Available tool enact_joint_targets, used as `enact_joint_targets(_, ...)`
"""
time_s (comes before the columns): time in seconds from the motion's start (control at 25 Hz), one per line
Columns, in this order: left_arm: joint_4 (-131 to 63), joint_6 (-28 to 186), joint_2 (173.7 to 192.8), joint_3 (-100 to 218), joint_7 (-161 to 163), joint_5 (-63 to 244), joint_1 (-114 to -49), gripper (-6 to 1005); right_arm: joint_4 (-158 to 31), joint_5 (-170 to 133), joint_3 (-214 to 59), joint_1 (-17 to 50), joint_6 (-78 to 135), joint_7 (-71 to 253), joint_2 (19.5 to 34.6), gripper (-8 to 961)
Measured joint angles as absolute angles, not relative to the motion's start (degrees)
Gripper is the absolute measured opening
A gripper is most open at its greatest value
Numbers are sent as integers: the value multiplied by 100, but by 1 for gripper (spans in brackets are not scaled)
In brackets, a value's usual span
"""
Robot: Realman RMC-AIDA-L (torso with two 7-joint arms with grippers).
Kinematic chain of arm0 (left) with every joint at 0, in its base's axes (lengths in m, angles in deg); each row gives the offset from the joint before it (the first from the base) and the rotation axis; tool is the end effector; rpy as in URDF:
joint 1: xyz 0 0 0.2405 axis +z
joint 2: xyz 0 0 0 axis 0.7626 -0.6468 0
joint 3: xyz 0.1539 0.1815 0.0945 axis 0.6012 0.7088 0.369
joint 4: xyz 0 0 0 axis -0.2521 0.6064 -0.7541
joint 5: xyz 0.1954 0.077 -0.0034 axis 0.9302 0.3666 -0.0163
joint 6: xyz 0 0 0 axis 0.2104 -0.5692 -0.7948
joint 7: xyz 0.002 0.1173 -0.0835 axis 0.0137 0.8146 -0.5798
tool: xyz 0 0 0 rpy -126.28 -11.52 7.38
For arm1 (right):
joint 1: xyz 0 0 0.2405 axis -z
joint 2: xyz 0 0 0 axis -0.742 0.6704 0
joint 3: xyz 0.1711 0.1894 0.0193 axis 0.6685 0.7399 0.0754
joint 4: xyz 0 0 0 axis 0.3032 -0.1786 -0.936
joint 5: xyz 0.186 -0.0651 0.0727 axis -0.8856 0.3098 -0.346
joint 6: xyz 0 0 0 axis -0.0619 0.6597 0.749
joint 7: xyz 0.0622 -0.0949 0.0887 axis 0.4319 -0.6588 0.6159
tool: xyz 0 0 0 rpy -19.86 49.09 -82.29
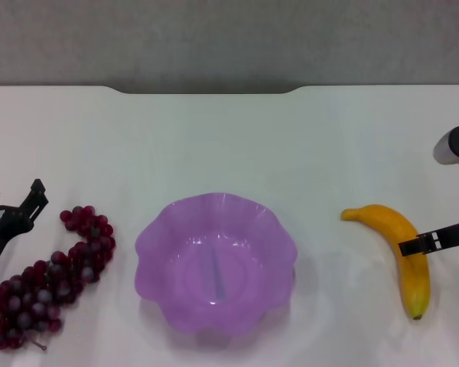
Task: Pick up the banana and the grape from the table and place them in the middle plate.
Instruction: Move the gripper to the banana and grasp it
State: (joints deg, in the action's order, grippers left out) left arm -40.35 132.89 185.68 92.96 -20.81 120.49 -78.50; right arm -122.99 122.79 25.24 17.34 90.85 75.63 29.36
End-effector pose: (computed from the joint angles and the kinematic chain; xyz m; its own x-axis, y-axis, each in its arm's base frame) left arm -0.3690 0.3289 -0.0064 0.5943 0.1466 0.7908 0.8028 -0.0489 -0.5943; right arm 0.2906 0.3898 -0.0032 0.5105 -0.8487 -0.1380 -0.6484 -0.2746 -0.7101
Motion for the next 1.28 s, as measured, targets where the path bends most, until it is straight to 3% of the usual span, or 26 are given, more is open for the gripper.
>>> enact_joint_targets(1.28, -4035, 13285, 18577, 9299, -2066, 12049, -7888, 820, -11194, 11843, 1938, 1354, 8307, 7559, 2940, 860)
